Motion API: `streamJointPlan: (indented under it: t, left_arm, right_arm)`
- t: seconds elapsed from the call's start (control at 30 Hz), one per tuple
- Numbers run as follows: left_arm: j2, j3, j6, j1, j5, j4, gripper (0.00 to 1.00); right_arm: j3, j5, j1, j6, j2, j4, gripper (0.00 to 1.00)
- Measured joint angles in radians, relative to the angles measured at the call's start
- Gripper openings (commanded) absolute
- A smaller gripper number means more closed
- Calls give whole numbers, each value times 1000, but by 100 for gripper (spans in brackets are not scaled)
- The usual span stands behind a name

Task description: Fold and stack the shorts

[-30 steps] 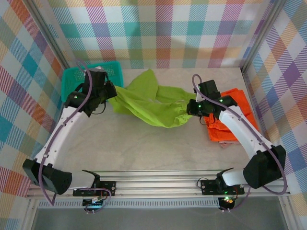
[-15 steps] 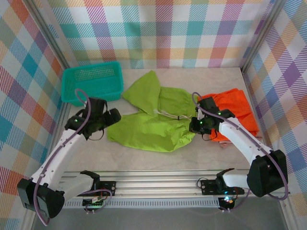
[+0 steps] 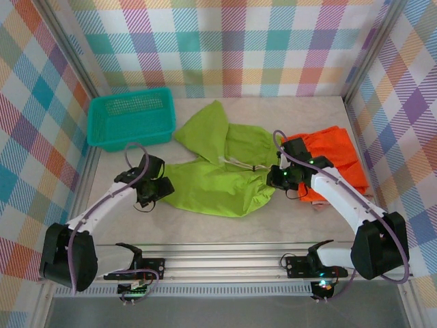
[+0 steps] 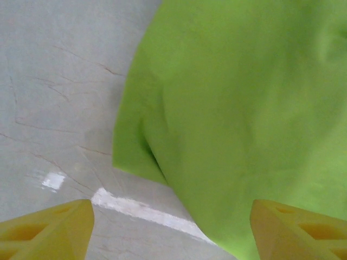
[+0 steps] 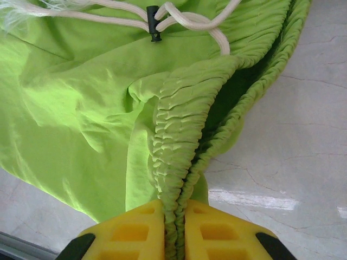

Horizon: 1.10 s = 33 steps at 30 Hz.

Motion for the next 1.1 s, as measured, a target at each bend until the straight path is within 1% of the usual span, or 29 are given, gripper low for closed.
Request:
streamJointPlan:
  t: [0.1,0.2,0.3,0.4,0.5,0.57,0.63,0.7,0.73,0.9,0.97,1.1]
  left_arm:
    - [60,0,10,0,-30,28,70]
    - [125,0,15,1,-54,50,65]
    - [177,0,25,1,-70,69,57]
    - [212,1,32,1,-80,87,45]
    - [239,3,35,1,-89,104,38]
    - [256,3,38,1,-92,113,29]
    - [272,6,36,1,-97,124,14]
    - [275,14,37,1,-100,127,3]
    - [277,19,35,1,-102,126,0]
    - [253,89,49,1,-116,60,0]
    - [213,159,68,1,-134,5,0]
    - [117,360,119,3,-182,-107,0]
  right_arm:
    - [0,-1,0,0,0,1,15]
    - [0,-1,0,0,0,1,15]
    - [0,-1,0,0,0,1,16]
    - [0,-1,0,0,0,1,16]
    - [0,-1,0,0,0,0,16]
    - [0,-1,0,0,0,0,16]
    - [0,-1,0,0,0,0,15]
    - [0,-1,0,0,0,0,16]
    - [0,-1,0,0,0,0,16]
    - [6,7,0,-5,0,-13,15]
    - [19,27,0,-10,0,-31,15]
    - [72,77,-2,-30,0,-77,15]
